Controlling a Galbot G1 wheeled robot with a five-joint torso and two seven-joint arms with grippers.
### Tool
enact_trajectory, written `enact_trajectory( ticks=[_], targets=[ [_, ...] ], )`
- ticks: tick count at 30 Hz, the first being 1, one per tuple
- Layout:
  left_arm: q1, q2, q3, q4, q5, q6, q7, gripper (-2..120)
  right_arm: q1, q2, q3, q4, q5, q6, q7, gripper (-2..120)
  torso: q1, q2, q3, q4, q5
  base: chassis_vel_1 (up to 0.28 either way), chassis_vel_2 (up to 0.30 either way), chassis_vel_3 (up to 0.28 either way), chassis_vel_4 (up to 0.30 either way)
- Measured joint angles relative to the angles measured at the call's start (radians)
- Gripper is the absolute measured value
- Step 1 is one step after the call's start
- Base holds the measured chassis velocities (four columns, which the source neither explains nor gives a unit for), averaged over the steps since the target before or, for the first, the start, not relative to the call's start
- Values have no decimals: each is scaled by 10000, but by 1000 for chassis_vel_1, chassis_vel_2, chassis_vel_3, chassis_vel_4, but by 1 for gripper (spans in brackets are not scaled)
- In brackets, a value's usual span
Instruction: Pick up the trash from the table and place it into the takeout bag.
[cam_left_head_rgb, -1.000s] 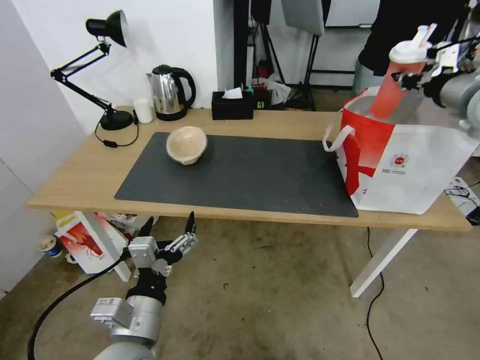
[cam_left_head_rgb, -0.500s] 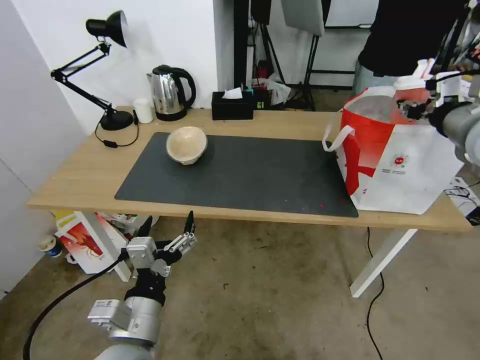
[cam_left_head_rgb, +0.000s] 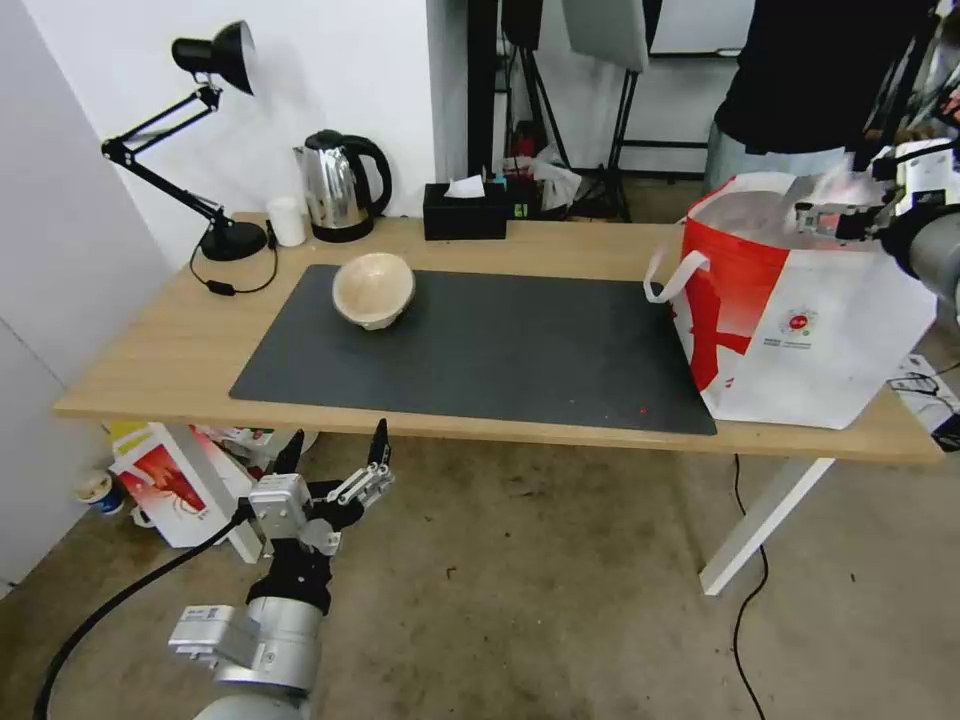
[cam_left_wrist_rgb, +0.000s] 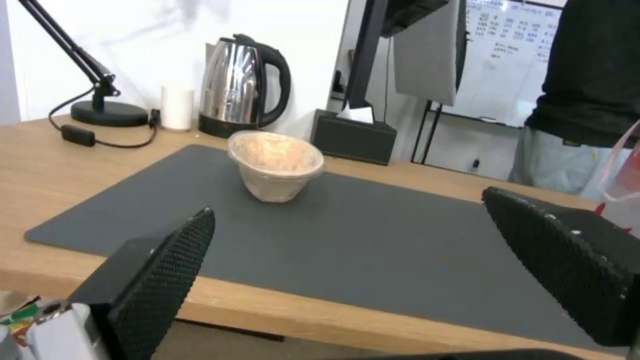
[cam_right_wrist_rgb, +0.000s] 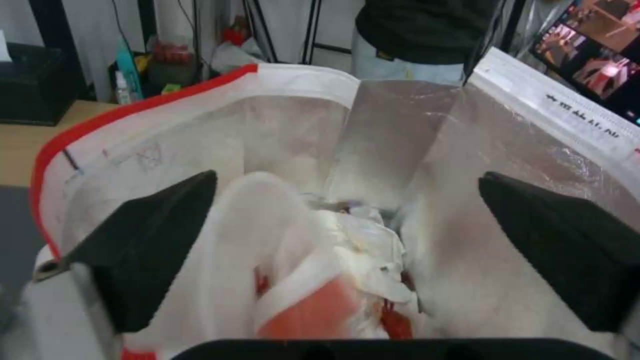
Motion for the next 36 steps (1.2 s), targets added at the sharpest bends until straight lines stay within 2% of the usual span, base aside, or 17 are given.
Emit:
enact_trajectory(
  ticks=[14,20,25,27,29,31,36],
  targets=[
    [-8,62,-70,-139,-10,25,-6,100,70,-324,-38,20,38,33,127,100,0,0,0,-1,0,0,0,0,0],
    [16,70,-131,-212,-17,34,-19,100,235,-263,-46,23,118,75,108,100,0,0,0,-1,-1,0,0,0,0],
    [13,49,-159,-222,-20,49,-23,100,-1,-57,416,260,223,336,142,100,0,0,0,1,-1,0,0,0,0],
    [29,45,-173,-222,-20,52,-25,100,-806,129,1430,630,234,660,220,100,0,-1,1,-1,-1,0,0,0,0],
    [49,39,-207,-222,-18,53,-26,100,-1346,338,2010,1095,229,1085,363,100,-1,-1,1,-6,3,0,0,0,0],
    [50,34,-214,-222,-17,53,-26,100,-1411,389,2087,1189,228,1180,405,100,-1,-1,1,-4,2,0,0,0,0],
    [91,-69,-246,-221,27,48,-26,100,-1944,1014,2538,2321,-293,2702,767,100,-2,-2,0,0,-3,0,0,0,0]
  ],
)
